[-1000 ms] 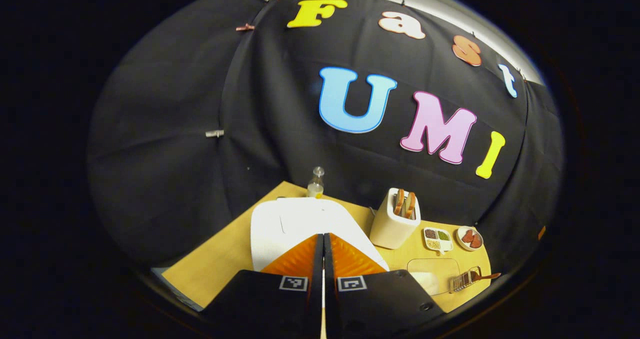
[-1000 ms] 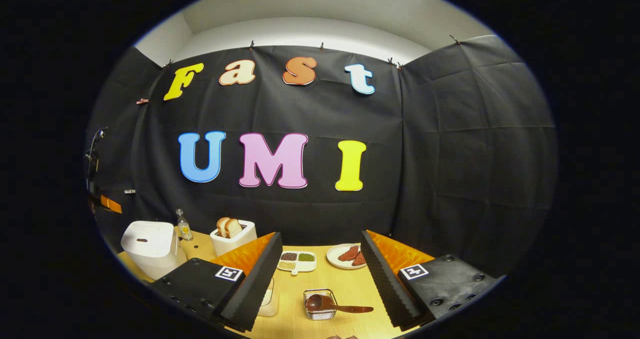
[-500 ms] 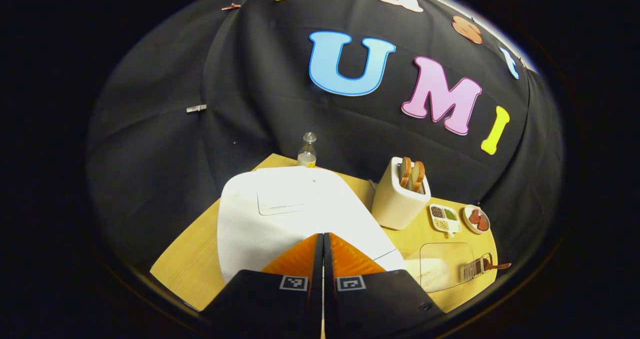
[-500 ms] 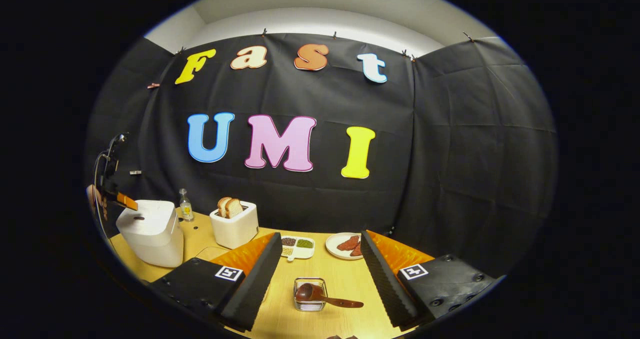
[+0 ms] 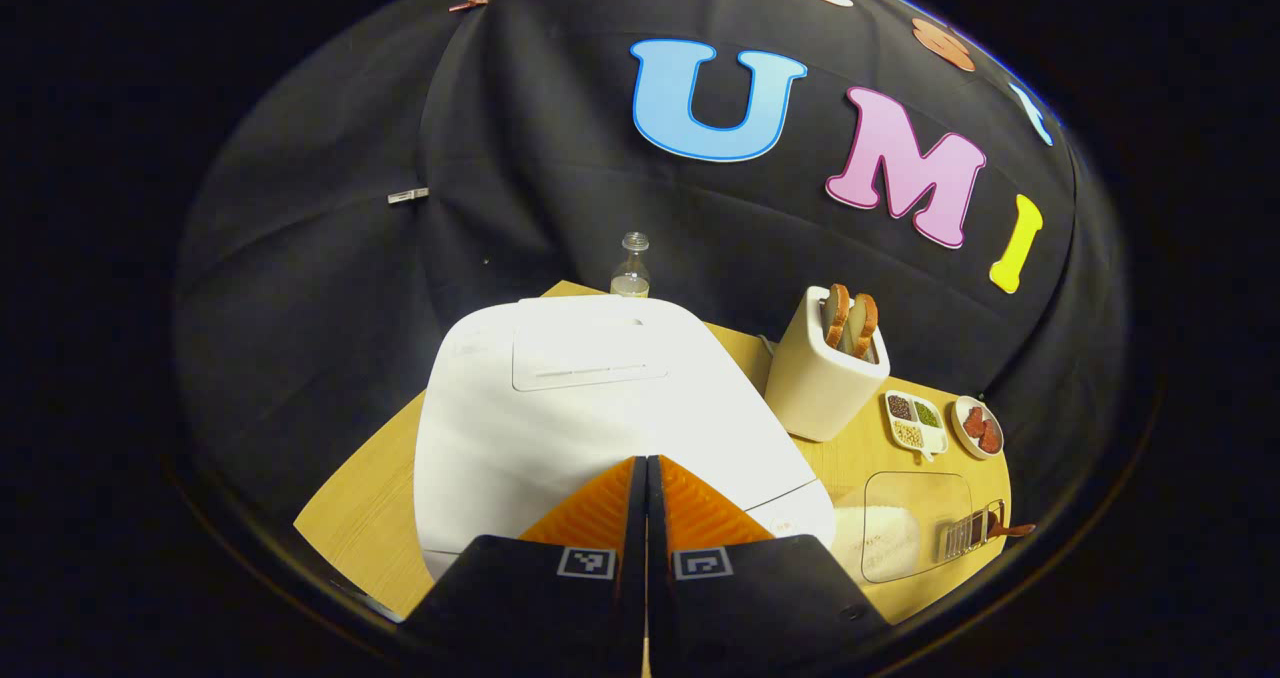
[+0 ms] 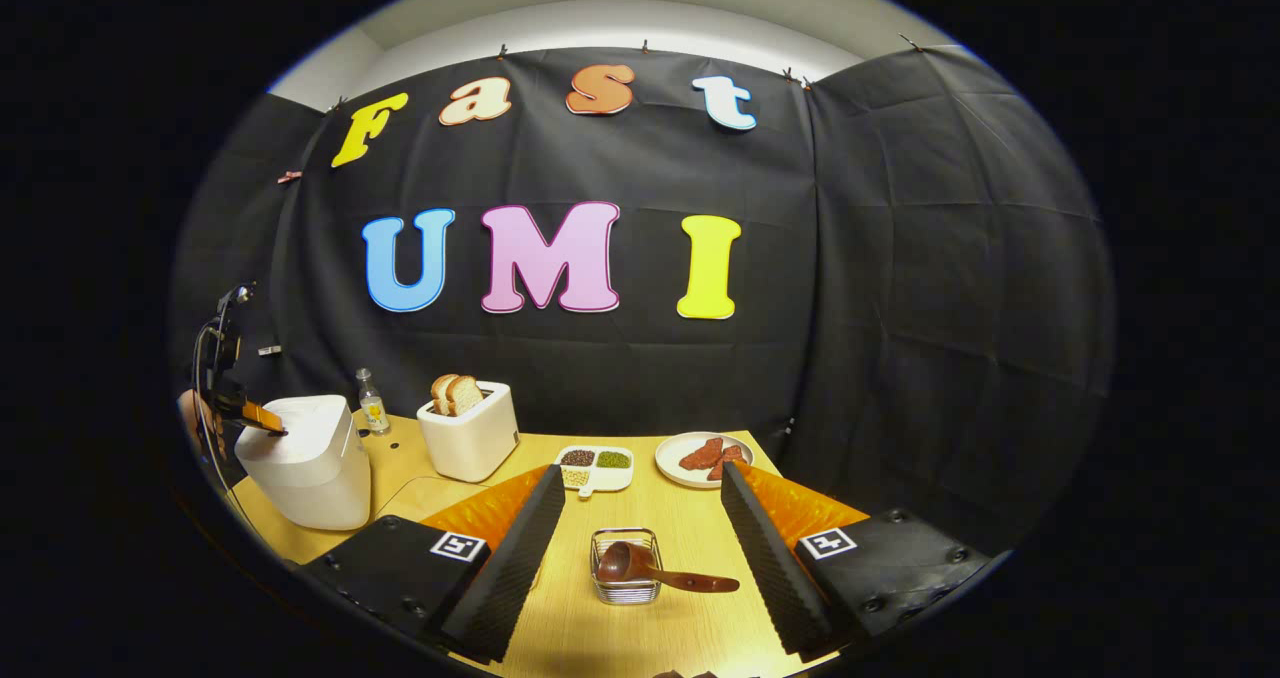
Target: Close the left gripper, press the button to open the rice cooker; take a wooden spoon from the chopstick holder with the right hand, scoop a spoonful of rice and pour it into the rice cooker, then put the wooden spoon back into the chopstick holder.
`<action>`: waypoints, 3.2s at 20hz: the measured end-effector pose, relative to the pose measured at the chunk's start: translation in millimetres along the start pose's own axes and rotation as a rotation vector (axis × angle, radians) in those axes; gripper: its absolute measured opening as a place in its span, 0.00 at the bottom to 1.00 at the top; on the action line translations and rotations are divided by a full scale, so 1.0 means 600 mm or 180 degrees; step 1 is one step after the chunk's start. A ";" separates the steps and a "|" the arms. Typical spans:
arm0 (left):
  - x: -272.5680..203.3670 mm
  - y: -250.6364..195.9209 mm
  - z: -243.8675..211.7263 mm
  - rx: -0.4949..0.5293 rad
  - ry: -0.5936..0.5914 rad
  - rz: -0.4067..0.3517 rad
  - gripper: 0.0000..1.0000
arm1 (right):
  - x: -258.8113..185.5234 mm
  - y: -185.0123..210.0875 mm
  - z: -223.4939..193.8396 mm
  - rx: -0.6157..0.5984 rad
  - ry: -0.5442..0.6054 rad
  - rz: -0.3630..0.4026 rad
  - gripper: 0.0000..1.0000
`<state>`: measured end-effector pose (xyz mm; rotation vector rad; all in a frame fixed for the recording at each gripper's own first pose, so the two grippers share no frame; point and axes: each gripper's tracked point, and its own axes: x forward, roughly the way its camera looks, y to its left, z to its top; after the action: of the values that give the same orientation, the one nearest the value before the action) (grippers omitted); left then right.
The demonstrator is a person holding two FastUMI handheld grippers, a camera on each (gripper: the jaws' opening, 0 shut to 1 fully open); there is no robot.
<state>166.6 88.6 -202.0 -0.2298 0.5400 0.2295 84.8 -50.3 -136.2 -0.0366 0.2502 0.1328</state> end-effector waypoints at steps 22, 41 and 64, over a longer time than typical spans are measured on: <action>-0.250 -0.092 0.106 0.0192 -0.1391 0.0156 0.10 | -0.031 -0.054 -0.080 0.0045 0.0146 0.0057 0.98; -0.250 -0.232 -0.067 0.0554 -0.0888 -0.0297 0.95 | 0.036 -0.049 -0.303 0.0520 0.0701 0.0029 0.98; -0.236 -0.223 -0.113 0.0547 -0.0632 -0.0240 0.96 | 0.225 0.014 -0.255 0.0679 0.0412 0.0182 0.35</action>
<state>52.9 -78.6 -162.8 -0.0588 0.3508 0.1299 176.1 -32.8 -317.9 0.1745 0.3936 0.1601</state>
